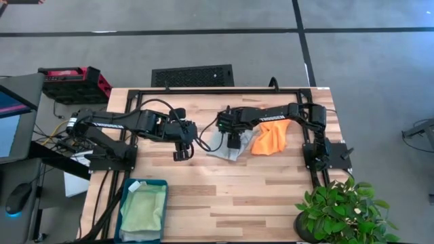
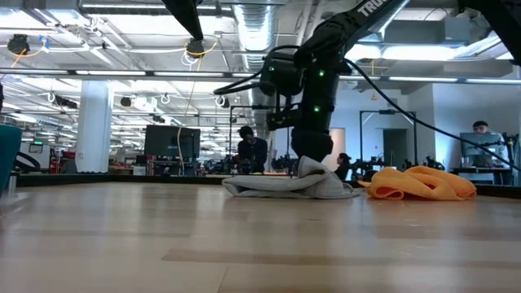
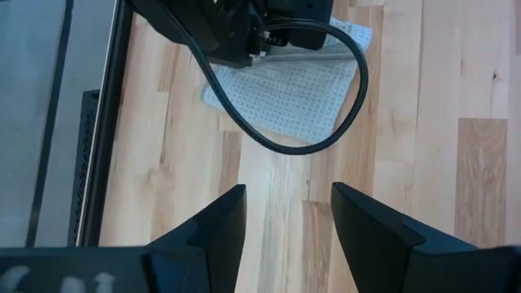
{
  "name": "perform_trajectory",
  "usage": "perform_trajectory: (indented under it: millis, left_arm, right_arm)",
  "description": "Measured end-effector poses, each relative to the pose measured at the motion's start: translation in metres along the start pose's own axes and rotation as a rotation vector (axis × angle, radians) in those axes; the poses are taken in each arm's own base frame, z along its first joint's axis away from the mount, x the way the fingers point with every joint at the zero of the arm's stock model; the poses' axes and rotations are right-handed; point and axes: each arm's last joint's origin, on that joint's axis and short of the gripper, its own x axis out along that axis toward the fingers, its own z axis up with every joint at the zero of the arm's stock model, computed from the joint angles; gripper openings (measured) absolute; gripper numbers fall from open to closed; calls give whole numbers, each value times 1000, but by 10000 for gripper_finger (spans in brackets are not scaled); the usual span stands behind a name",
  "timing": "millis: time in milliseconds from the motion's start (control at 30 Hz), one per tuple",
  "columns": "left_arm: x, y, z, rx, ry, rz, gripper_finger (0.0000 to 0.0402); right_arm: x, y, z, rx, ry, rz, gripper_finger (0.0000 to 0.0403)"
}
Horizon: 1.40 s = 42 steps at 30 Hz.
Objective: Fold microfiber towels
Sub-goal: Fold the gray microfiber towel
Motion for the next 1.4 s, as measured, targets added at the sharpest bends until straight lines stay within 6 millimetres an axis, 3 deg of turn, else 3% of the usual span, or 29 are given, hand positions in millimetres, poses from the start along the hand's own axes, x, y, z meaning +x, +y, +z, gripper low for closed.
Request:
perform_trajectory:
  millis: [300, 667, 767, 867, 967, 1033, 1167, 1400]
  left_arm:
    - [0, 0, 0, 1, 0, 0, 174]
    - [0, 0, -1, 5, 7, -1, 174]
    - [0, 0, -1, 6, 11, -3, 174]
    - [0, 0, -1, 6, 11, -7, 174]
    - [0, 0, -1, 1, 11, -7, 174]
    - [0, 0, -1, -5, 11, -7, 174]
    - [0, 0, -2, -3, 17, -7, 174]
    - [4, -1, -4, 9, 35, -6, 174]
  right_arm:
    - [-5, 8, -3, -31, 45, -21, 230]
    - [-42, 23, -9, -2, 32, -31, 230]
    - [-41, 28, -8, -15, 28, -28, 230]
    - [-42, 29, 3, -16, -83, -20, 230]
    - [-35, 32, 13, -36, -167, 76, 230]
    - [-32, 36, 10, -73, -141, 146, 230]
    - [-28, 51, 7, -99, -89, 146, 230]
    - [-40, 94, 4, -175, -88, 155, 230]
